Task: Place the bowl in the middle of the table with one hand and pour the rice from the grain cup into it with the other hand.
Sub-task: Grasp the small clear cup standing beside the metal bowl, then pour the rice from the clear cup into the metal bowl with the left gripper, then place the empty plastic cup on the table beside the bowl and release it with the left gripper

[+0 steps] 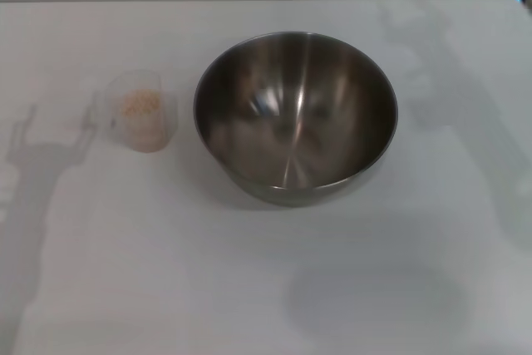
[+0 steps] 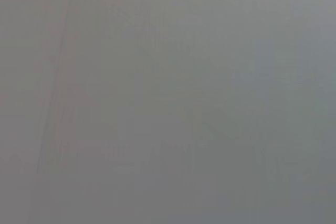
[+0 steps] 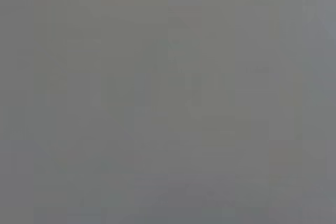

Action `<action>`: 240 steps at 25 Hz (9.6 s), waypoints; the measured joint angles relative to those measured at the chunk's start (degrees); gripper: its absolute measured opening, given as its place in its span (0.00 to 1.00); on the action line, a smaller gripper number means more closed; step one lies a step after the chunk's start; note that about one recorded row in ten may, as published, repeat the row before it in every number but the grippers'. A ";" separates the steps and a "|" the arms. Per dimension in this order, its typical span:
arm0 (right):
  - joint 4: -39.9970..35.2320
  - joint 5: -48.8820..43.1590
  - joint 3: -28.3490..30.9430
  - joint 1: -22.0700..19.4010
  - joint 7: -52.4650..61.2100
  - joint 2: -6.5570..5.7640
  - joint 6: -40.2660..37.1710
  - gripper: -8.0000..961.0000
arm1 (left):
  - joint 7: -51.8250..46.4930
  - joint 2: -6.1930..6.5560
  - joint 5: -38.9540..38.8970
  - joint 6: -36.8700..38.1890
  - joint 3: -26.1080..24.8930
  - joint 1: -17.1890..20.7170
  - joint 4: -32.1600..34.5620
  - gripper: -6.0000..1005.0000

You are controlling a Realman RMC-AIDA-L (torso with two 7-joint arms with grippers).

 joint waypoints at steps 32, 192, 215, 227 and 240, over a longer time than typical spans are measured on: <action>-50.11 -0.33 -6.52 9.16 30.33 -0.31 -53.84 0.55 | 26.57 -0.16 -24.69 -26.07 21.40 5.11 -18.61 0.80; -57.17 -0.10 -4.21 11.16 30.49 -0.33 -59.88 0.55 | 133.20 -0.16 -7.17 -27.27 29.33 -10.07 -18.70 0.05; -57.57 0.03 -4.12 11.12 31.05 -0.26 -60.47 0.55 | 103.70 -0.10 -8.31 -24.78 19.73 -5.09 -26.96 0.05; -57.26 -0.31 -4.61 10.86 33.28 -0.16 -60.50 0.55 | 57.42 0.21 -22.76 -26.95 12.03 -2.48 -28.00 0.06; -57.44 -0.50 -5.01 10.68 33.59 -0.23 -61.90 0.55 | 30.55 0.34 -24.49 -42.98 7.22 -6.33 -16.72 0.06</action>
